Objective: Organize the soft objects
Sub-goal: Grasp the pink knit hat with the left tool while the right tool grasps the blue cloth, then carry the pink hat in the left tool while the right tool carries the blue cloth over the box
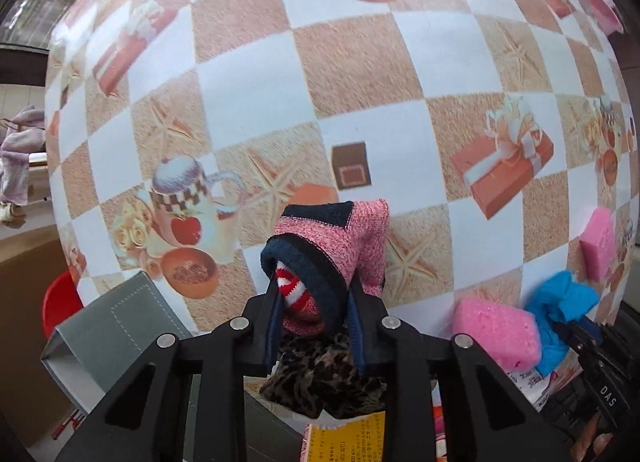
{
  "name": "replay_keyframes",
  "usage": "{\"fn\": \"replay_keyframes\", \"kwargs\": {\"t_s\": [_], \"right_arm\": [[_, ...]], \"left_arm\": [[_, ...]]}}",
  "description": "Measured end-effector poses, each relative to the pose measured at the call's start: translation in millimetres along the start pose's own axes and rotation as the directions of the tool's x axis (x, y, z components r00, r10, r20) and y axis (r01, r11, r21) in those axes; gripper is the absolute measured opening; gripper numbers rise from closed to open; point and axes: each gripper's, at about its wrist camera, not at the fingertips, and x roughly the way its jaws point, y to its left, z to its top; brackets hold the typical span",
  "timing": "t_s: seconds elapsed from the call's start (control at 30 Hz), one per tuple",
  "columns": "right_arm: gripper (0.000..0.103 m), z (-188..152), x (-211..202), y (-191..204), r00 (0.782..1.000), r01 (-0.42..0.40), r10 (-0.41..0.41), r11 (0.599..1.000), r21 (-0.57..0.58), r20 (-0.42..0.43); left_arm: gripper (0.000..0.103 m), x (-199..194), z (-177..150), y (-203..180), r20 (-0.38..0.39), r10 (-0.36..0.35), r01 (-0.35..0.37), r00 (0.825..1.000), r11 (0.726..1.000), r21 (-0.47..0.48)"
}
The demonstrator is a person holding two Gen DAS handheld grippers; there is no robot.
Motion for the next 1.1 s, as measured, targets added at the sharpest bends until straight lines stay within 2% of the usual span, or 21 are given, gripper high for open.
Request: {"fn": "replay_keyframes", "kwargs": {"t_s": [0.1, 0.13, 0.17, 0.2, 0.23, 0.27, 0.3, 0.33, 0.43, 0.6, 0.77, 1.0, 1.03, 1.07, 1.1], "right_arm": [[0.024, -8.2, -25.1, -34.5, 0.999, 0.03, -0.032, 0.998, 0.061, 0.038], [0.024, -11.3, -32.2, -44.6, 0.998, 0.033, -0.037, 0.996, 0.082, 0.047], [0.024, -14.8, -38.2, -53.7, 0.998, 0.027, -0.033, 0.994, 0.101, 0.055], [0.025, -18.3, -43.1, -61.6, 0.998, 0.013, -0.02, 0.993, 0.117, 0.058], [0.037, -21.9, -46.5, -67.9, 0.998, -0.003, -0.005, 0.991, 0.131, 0.058], [0.063, -25.8, -49.3, -72.6, 0.998, -0.004, -0.004, 0.989, 0.146, 0.059], [0.075, -29.5, -52.1, -76.1, 0.998, 0.007, -0.017, 0.988, 0.155, 0.062], [0.08, -32.7, -55.3, -78.1, 0.997, 0.011, -0.022, 0.988, 0.154, 0.076], [0.08, -40.1, -60.8, -80.3, 0.994, 0.01, -0.025, 0.989, 0.146, 0.104], [0.08, -39.6, -48.7, -64.4, 0.996, 0.006, -0.018, 0.992, 0.126, 0.09], [0.08, -29.2, -30.9, -34.0, 0.993, 0.08, -0.082, 0.996, 0.031, 0.087], [0.08, -16.3, 0.6, -14.8, 0.985, 0.165, -0.163, 0.985, -0.053, 0.051], [0.077, -16.0, 3.7, -14.0, 0.983, 0.178, -0.176, 0.982, -0.057, 0.044], [0.068, -15.8, 6.1, -12.9, 0.981, 0.193, -0.191, 0.979, -0.061, 0.039], [0.066, -16.0, 7.5, -12.6, 0.98, 0.199, -0.197, 0.978, -0.061, 0.037]], "left_arm": [[0.031, -19.4, 11.8, 14.5, 0.082, -0.06, 0.062, 0.995, 0.998, -0.028], [0.037, -23.3, 14.4, 17.5, 0.091, -0.074, 0.077, 0.993, 0.997, -0.025], [0.049, -23.9, 16.6, 18.0, 0.09, -0.081, 0.083, 0.993, 0.996, -0.019], [0.056, -27.0, 18.5, 22.1, 0.091, -0.077, 0.078, 0.993, 0.997, -0.015], [0.068, -26.9, 18.9, 22.6, 0.098, -0.062, 0.064, 0.993, 0.998, -0.014], [0.074, -26.2, 19.4, 21.2, 0.114, -0.048, 0.05, 0.992, 0.999, -0.012], [0.075, -26.3, 20.1, 20.4, 0.131, -0.038, 0.04, 0.991, 0.999, -0.011], [0.077, -26.4, 20.8, 20.8, 0.14, -0.028, 0.031, 0.99, 0.999, -0.014], [0.079, -23.3, 26.0, 21.7, 0.133, -0.02, 0.023, 0.991, 0.999, -0.023], [0.079, -10.3, 40.6, 25.4, 0.112, -0.012, 0.019, 0.994, 0.998, -0.064], [0.079, 12.4, 51.8, 34.6, 0.078, 0.001, 0.005, 0.997, 0.997, -0.079], [0.079, 37.4, 66.8, 35.5, 0.051, -0.015, 0.019, 0.999, 0.997, -0.072], [0.079, 40.2, 67.9, 30.2, 0.049, -0.008, 0.011, 0.999, 0.998, -0.061], [0.079, 40.5, 69.5, 28.9, 0.048, -0.001, 0.004, 0.999, 0.999, -0.05], [0.076, 40.9, 70.0, 23.9, 0.05, -0.002, 0.004, 0.999, 0.999, -0.039]]}}
